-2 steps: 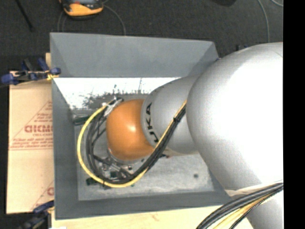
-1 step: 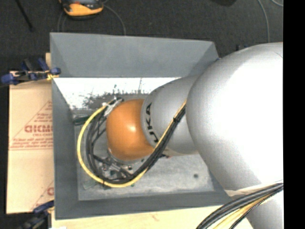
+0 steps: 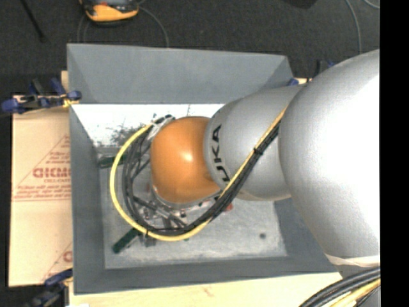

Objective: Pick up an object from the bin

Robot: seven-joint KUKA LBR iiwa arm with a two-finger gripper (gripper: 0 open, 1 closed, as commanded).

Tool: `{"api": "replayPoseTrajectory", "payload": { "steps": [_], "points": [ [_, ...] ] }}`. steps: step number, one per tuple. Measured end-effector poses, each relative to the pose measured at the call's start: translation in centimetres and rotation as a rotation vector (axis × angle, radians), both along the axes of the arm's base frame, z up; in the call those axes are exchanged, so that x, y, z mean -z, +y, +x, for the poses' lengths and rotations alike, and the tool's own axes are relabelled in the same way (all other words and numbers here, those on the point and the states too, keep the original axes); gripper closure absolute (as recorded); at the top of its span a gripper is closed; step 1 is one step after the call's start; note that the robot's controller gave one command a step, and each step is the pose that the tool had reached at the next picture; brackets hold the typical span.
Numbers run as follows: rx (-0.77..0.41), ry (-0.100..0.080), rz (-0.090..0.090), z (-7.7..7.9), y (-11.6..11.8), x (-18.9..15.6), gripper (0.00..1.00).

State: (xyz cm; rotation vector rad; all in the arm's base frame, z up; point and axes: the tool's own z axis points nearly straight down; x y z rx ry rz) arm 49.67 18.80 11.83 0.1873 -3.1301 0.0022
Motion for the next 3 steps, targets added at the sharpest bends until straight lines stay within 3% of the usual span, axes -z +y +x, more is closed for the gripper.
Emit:
{"api": "replayPoseTrajectory", "payload": {
  "steps": [1, 2, 3],
  "points": [
    [-0.026, -0.013, 0.003, 0.9, 0.0, -3.9, 1.0],
    [0.057, -0.005, 0.002, 0.7, 2.2, -7.5, 1.0],
    [0.103, -0.007, 0.003, -0.1, 2.2, -8.3, 0.0]
  ]
}}
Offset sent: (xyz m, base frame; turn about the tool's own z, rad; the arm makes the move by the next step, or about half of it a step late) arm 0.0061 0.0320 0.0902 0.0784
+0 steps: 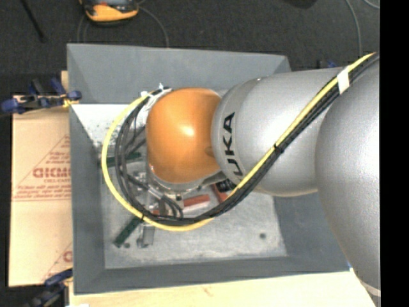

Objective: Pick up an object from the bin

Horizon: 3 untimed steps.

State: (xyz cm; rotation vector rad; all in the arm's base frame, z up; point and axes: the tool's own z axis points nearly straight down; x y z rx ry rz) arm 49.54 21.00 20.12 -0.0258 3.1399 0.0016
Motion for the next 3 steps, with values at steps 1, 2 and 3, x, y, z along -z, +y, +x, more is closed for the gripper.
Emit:
{"api": "replayPoseTrajectory", "payload": {
  "steps": [1, 2, 3],
  "points": [
    [0.001, 0.0, 0.0, 0.0, 0.0, 0.0, 0.0],
    [-0.023, -0.007, 0.002, -1.0, -1.2, 4.9, 0.0],
    [-0.051, -0.005, 0.001, -0.3, -2.1, 10.9, 0.0]
  ]
}}
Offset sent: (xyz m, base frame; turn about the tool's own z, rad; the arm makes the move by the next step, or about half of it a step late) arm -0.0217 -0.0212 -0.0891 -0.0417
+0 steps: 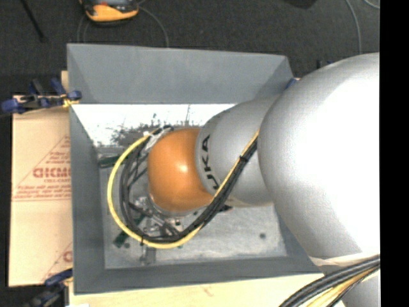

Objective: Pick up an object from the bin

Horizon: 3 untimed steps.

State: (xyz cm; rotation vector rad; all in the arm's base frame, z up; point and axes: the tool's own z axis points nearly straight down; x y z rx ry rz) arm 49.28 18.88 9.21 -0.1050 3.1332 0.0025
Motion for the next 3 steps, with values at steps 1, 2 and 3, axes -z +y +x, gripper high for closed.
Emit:
{"api": "replayPoseTrajectory", "payload": {
  "steps": [1, 2, 3],
  "points": [
    [-0.18, -0.002, -0.001, 4.7, -3.1, 1.9, 1.0],
    [-0.179, -0.002, -0.001, 4.7, -3.1, 1.9, 1.0],
    [-0.194, -0.001, -0.002, 3.5, -4.8, -13.3, 1.0]
  ]
}}
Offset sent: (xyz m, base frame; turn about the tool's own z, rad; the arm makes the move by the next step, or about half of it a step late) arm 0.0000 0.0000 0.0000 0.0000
